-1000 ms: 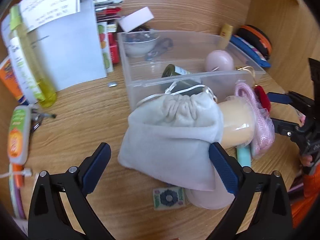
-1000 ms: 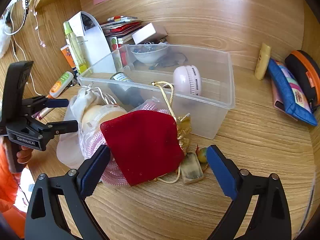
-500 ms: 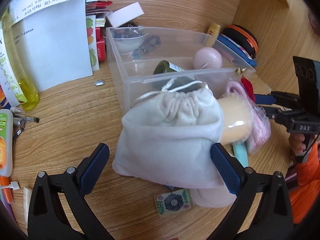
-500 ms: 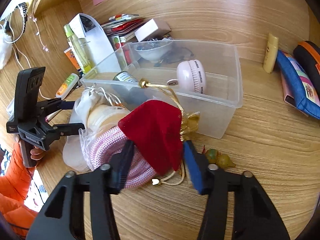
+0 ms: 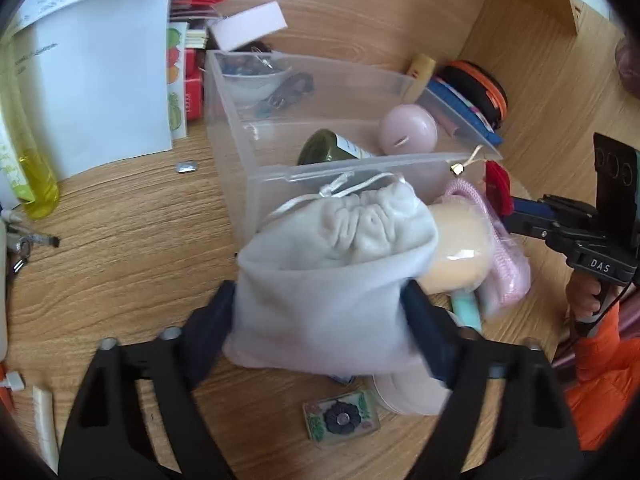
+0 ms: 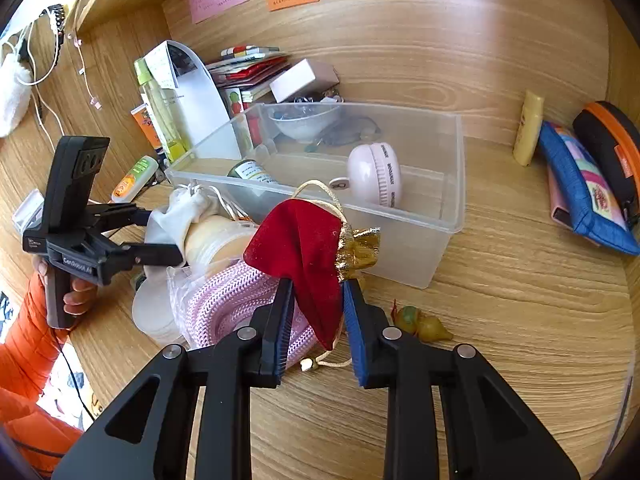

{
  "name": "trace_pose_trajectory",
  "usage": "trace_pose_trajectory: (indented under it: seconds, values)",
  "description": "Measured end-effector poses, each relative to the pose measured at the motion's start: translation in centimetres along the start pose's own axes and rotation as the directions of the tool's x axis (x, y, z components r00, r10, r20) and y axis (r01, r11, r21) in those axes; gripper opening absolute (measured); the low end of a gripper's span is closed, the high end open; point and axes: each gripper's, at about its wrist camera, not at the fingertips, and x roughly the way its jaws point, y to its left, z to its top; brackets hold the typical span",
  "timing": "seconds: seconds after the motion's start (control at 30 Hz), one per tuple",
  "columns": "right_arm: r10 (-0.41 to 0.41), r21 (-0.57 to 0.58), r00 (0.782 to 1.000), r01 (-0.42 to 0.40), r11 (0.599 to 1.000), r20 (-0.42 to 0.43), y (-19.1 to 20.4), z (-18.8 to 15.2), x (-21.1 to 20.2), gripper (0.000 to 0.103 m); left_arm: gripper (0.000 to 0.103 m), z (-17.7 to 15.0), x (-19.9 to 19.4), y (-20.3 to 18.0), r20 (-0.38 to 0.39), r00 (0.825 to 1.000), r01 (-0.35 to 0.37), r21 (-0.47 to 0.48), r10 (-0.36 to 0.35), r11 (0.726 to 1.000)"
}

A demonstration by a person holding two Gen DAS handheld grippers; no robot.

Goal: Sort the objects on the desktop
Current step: 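Grasp the white drawstring pouch with the left tool while the right tool grasps the red velvet pouch, then lift both pouches and carry them over the clear bin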

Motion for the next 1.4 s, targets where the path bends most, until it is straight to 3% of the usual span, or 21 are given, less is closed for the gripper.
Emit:
trace_pose_trajectory:
  seconds: [0.17, 0.3, 0.33, 0.37, 0.5, 0.63, 0.73, 0.8, 0.87, 1.13, 1.2, 1.4]
  values:
    - [0.006, 0.022, 1.0, -0.007, 1.0, 0.023, -0.6, 0.3, -0.7, 0.023, 0.066, -0.6, -0.7, -0.5, 0.029, 0.998, -0.047, -0.036, 0.048, 0.998]
    - [-0.006, 0.021, 0.999, 0.006, 1.0, 0.041, -0.6, 0.4, -1.2, 0.023, 0.063, -1.2, -1.6, -1.0, 0.043, 0.98, -0.188, -0.104, 0.193, 0.977]
    - [-0.01, 0.021, 0.999, 0.009, 1.0, 0.047, -0.5, 0.5, -1.4, 0.023, 0.053, -1.5, -1.9, -1.4, 0.051, 0.967, -0.242, -0.102, 0.248, 0.965]
    - [-0.013, 0.022, 0.999, 0.012, 1.0, 0.051, -0.6, 0.6, -1.5, 0.023, 0.035, -1.8, -2.4, -1.9, 0.063, 0.961, -0.263, -0.088, 0.269, 0.961]
    - [-0.014, 0.037, 0.997, 0.011, 0.999, 0.071, -0.7, 0.9, -1.9, 0.023, 0.023, -2.0, -4.1, -3.3, 0.123, 0.934, -0.333, -0.052, 0.336, 0.942]
    - [-0.004, 0.045, 0.996, 0.0, 0.999, 0.086, -0.5, 0.8, -2.2, 0.023, 0.021, -1.5, -4.0, -3.3, 0.116, 0.927, -0.356, -0.032, 0.357, 0.934]
    - [0.002, 0.048, 0.996, -0.007, 0.999, 0.086, -0.3, 0.7, -2.3, 0.023, 0.028, -1.6, -3.8, -3.5, 0.11, 0.918, -0.381, -0.015, 0.38, 0.925]
    - [0.011, 0.053, 0.997, -0.015, 0.998, 0.079, -0.4, 0.6, -2.2, 0.023, 0.054, -1.5, -3.4, -3.5, 0.103, 0.899, -0.428, 0.002, 0.425, 0.904]
    - [0.018, 0.061, 0.997, -0.022, 0.998, 0.071, -0.7, 0.4, -2.1, 0.023, 0.064, -1.6, -3.2, -3.2, 0.091, 0.89, -0.449, 0.008, 0.447, 0.893]
    - [0.044, 0.098, 0.998, -0.048, 0.994, 0.041, -2.0, 0.1, -1.2, 0.023, 0.066, -2.3, -1.6, -3.3, -0.004, 0.935, -0.355, 0.062, 0.356, 0.933]
    - [0.045, 0.098, 0.998, -0.049, 0.994, 0.034, -2.1, 0.0, -0.9, 0.023, 0.071, -2.3, -1.5, -3.8, -0.003, 0.934, -0.355, 0.077, 0.356, 0.932]
    - [0.063, 0.103, 0.998, -0.065, 0.993, 0.021, -2.5, -0.1, -0.2, 0.024, 0.082, -1.3, -0.1, -3.9, -0.024, 0.912, -0.404, 0.115, 0.409, 0.908]
